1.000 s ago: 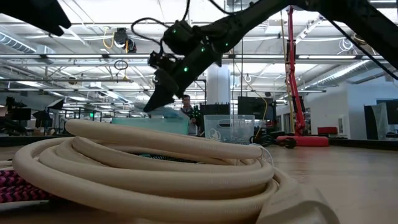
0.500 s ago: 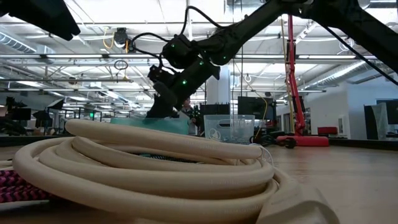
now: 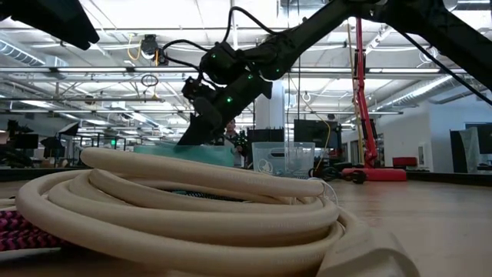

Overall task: Pick and place items into bin
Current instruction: Put the blue HDMI cable into the green bin, then move the left light brown HDMI cable to the center of the table

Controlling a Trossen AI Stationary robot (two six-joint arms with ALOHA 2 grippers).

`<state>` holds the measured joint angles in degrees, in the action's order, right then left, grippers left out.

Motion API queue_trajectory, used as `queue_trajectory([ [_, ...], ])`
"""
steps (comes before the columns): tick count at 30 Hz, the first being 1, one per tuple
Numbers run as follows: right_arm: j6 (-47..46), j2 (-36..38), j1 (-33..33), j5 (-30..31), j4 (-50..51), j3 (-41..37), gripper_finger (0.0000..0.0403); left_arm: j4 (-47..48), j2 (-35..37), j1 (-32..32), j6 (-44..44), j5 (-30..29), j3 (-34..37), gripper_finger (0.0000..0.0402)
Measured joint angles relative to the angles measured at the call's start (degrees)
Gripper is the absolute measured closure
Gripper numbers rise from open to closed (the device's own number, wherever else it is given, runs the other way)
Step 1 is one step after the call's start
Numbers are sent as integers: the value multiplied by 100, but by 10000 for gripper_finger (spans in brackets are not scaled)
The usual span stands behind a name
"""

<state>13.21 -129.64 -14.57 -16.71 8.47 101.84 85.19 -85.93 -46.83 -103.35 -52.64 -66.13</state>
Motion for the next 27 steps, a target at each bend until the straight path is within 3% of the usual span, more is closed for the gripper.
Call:
queue_trajectory([
  [6,147,2,39,11,-17,0,254,-1,0,-7,-66,9,123,250],
  [10,145,18,44,136,-38,0,212,-29,0,-7,-321,114,341,250],
  [15,142,493,73,319,122,-11,198,-11,0,-7,-525,138,466,250],
  [20,145,1552,252,295,684,-9,201,80,79,-2,-488,12,466,250],
  [27,-151,3263,1219,-69,2394,-124,212,85,127,-2,-321,-42,466,250],
])
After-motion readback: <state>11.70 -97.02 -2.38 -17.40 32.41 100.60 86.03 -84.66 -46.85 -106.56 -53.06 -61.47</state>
